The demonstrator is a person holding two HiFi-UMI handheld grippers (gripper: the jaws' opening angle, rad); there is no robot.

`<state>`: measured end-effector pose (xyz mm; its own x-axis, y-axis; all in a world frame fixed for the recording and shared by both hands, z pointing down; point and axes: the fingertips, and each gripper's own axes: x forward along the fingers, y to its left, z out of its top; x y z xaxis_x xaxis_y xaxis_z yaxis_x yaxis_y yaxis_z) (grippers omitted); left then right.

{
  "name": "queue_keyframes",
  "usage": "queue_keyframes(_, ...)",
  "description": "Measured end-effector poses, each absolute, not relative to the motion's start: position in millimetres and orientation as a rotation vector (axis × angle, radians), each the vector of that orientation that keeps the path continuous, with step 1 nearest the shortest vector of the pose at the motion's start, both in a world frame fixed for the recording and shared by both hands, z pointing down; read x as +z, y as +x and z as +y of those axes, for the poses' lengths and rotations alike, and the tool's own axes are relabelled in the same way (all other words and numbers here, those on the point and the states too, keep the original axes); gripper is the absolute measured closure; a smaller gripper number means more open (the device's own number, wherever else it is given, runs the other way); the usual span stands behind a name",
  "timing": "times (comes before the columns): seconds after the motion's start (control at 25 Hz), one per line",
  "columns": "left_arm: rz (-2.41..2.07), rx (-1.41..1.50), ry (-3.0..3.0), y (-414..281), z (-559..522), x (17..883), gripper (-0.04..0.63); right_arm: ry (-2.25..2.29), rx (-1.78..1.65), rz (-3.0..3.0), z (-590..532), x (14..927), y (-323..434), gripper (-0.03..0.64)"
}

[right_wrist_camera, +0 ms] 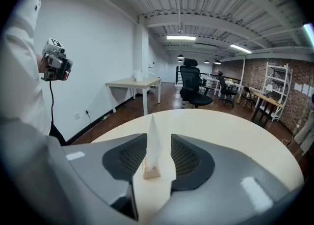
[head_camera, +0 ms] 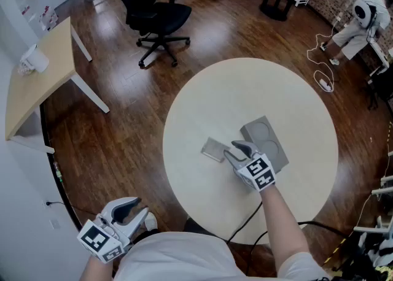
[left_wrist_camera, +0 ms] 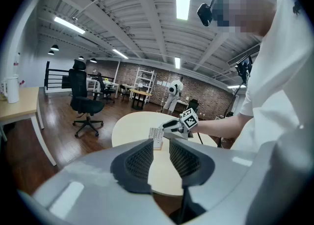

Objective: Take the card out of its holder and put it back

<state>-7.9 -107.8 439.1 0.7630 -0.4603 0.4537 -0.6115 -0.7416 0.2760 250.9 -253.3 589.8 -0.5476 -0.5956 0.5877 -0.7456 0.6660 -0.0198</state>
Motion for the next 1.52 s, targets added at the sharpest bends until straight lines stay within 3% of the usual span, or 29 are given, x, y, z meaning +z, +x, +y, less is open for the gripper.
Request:
queue_keyframes(0.2, -0.866, 0.495, 2.501, 2, -107, 446, 0.486, 0.946, 0.427, -2.377, -267, 609, 252, 0.471)
queue_keyframes(0.4, -0.934, 0.498, 2.449, -4, -106, 452, 0.486, 0.910, 0.441, -2.418, -272, 611, 246, 0.579)
queue_keyframes(1.16, -0.902, 0.421, 2.561, -50, -82, 438, 0.486, 1.124, 0.263, -2.430, -251, 511, 245, 0.595)
queue_keyframes(1.52, -0.918, 0.376, 2.640, -136, -30, 434, 0.486, 1.147, 0.215, -2.425, -166, 470, 165, 0.595)
